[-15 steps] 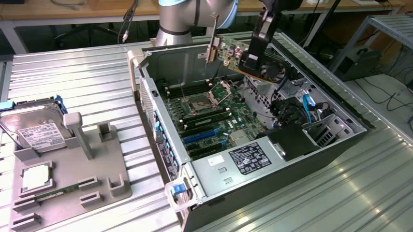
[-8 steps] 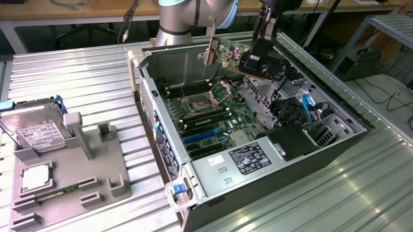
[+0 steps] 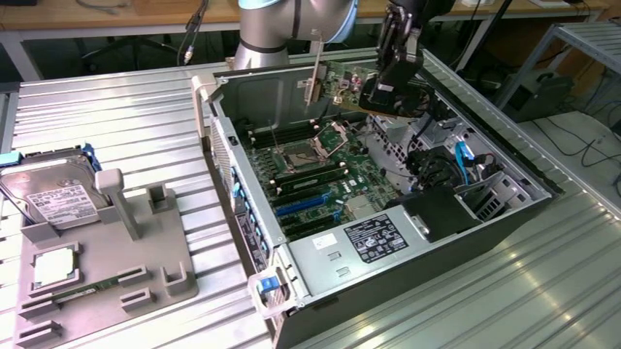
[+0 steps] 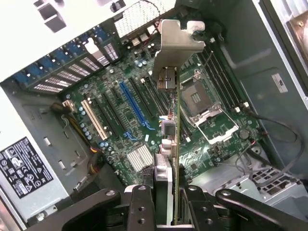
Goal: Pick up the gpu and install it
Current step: 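Insert the gpu into the slot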
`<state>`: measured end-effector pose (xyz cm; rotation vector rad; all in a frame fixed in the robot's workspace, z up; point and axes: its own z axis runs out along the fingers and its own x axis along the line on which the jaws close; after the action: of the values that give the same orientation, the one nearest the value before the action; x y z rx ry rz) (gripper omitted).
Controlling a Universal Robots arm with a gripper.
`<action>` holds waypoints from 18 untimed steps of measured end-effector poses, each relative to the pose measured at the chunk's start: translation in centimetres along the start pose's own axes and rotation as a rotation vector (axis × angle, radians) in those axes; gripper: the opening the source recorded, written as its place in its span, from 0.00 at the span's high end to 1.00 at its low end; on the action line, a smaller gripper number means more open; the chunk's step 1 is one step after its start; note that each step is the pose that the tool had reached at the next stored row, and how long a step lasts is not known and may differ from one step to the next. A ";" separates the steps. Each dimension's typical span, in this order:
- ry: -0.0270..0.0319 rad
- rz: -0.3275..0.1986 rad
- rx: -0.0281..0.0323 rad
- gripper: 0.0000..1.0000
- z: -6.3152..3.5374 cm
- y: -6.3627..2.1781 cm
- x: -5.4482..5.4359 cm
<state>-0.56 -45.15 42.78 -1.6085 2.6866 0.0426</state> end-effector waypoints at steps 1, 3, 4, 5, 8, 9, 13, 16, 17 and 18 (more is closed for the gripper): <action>0.0004 -0.020 -0.0005 0.72 0.00 0.00 0.0; 0.0010 -0.056 -0.0013 0.72 0.01 0.00 0.0; 0.0017 -0.093 -0.0021 0.72 0.01 0.00 0.0; 0.0021 -0.114 -0.0026 0.72 0.01 0.00 0.0; 0.0031 -0.169 -0.0038 0.72 0.01 0.00 0.0; 0.0034 -0.187 -0.0042 0.72 0.02 0.00 0.0; 0.0048 -0.260 -0.0059 0.72 0.02 0.00 0.0; 0.0058 -0.314 -0.0071 0.72 0.02 0.00 0.0; 0.0061 -0.332 -0.0075 0.72 0.02 0.00 0.0; 0.0064 -0.352 -0.0079 0.72 0.03 0.00 0.0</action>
<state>-0.56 -45.15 42.75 -2.0573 2.3671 0.0447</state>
